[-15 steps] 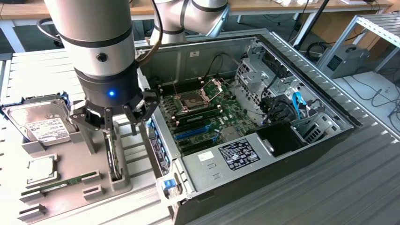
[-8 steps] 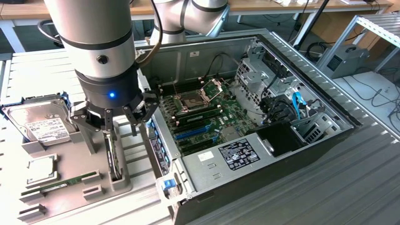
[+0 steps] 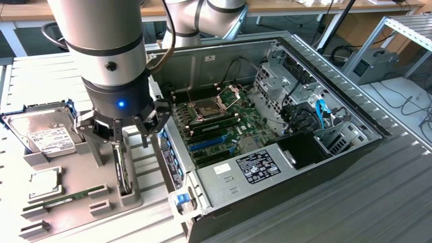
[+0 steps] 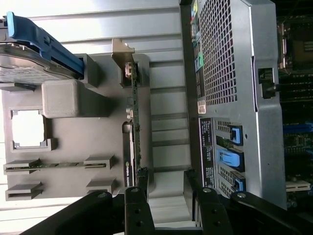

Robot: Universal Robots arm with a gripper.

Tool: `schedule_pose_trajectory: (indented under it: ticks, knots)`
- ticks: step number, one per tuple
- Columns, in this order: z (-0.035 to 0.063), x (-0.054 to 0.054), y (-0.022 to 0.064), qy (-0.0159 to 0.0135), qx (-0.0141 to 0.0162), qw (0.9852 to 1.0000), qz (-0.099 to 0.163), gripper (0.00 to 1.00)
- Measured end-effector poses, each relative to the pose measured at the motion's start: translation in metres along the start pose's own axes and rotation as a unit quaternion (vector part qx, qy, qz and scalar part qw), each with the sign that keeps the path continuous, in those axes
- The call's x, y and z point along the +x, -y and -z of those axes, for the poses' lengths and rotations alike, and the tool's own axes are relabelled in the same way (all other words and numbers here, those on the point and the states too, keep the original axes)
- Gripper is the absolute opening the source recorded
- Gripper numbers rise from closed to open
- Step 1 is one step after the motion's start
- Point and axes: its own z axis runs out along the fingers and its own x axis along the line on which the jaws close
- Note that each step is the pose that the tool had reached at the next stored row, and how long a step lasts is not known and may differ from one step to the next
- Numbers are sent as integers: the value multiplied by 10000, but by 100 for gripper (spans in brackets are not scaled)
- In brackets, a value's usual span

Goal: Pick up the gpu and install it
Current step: 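Pick up the gpu and move the gpu toward the slot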

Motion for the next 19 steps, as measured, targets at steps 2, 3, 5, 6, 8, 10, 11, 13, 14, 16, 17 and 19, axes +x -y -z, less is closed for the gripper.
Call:
schedule_pose_trajectory:
  ticks: [2, 3, 5, 6, 8, 10, 11, 13, 14, 16, 17, 19]
  knots:
    - [-7, 0, 0, 0, 0, 10000, 0, 42]
    - [-11, 0, 0, 0, 0, 10000, 0, 42]
    - [-23, 1, 1, 0, 0, 10000, 0, 42]
    - [-28, 1, 1, 0, 0, 10000, 0, 42]
    - [-36, 1, 2, 0, 0, 10000, 0, 42]
    - [-43, 1, 2, 0, 0, 10000, 0, 42]
    - [-48, 1, 2, 0, 0, 10000, 0, 42]
    - [-55, 1, 2, 0, 0, 10000, 0, 42]
    - [-60, 2, 3, 0, 0, 10000, 0, 42]
    - [-66, 2, 3, 0, 0, 10000, 0, 42]
    - [-69, 2, 3, 0, 0, 10000, 0, 42]
    - [-76, 2, 3, 0, 0, 10000, 0, 42]
